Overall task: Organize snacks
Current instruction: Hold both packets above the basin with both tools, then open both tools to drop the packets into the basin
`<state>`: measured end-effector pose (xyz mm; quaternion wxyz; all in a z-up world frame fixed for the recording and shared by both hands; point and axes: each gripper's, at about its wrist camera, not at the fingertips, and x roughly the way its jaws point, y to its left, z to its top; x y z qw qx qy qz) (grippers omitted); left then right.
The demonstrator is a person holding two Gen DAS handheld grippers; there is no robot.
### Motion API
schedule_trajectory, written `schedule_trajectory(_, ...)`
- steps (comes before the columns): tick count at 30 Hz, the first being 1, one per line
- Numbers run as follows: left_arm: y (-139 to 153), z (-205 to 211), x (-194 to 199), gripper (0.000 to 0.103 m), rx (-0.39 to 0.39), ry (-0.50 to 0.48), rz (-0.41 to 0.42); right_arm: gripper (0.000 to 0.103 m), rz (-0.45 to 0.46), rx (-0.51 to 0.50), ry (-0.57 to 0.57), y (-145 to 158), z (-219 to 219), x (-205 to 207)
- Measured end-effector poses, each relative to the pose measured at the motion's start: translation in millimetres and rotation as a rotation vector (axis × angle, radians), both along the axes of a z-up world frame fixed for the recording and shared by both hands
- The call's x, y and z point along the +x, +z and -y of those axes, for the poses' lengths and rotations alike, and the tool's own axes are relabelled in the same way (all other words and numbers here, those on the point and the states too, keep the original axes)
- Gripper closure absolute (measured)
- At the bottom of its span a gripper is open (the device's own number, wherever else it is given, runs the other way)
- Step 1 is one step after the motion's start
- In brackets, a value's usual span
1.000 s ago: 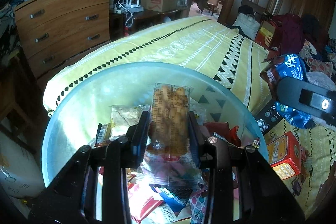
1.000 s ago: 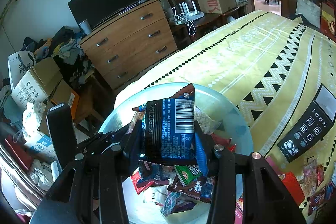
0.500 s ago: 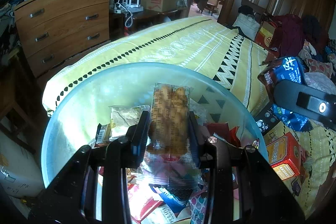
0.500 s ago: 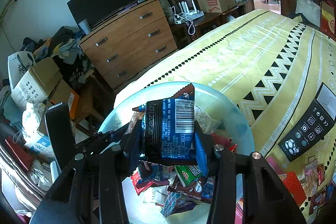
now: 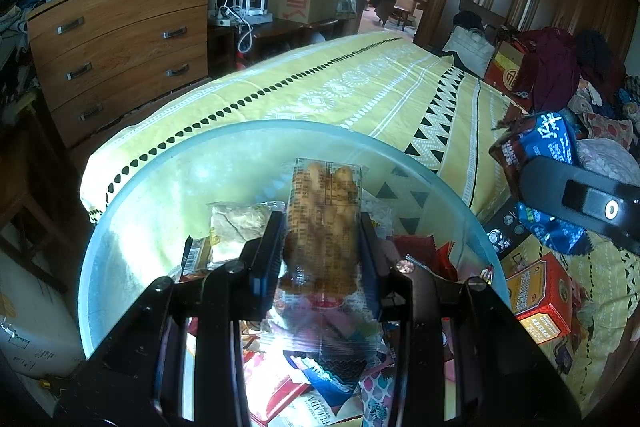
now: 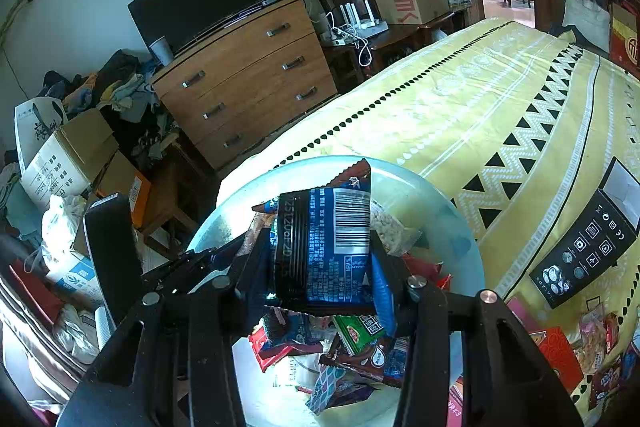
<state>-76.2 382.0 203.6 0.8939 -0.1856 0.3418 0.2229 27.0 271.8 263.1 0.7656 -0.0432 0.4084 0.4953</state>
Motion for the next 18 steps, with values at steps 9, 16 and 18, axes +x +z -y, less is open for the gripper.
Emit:
schedule_trajectory(9, 0.4, -0.3, 1.5, 0.068, -0.002, -0.002, -0.002, 0.055, -0.005, -0.002, 0.0, -2.7, 0.6, 1.6)
schedule_trajectory(16, 0.4, -1.2, 1.4, 0.068, -0.003, -0.001, 0.0, 0.055, -0.007, -0.003, 0.0, -3.4, 0.3, 1.2)
schedule_trajectory(18, 0.5, -1.5, 1.3, 0.068, -0.003, -0.002, 0.0, 0.055, -0.008, -0.003, -0.001, -3.4, 0.1, 1.4)
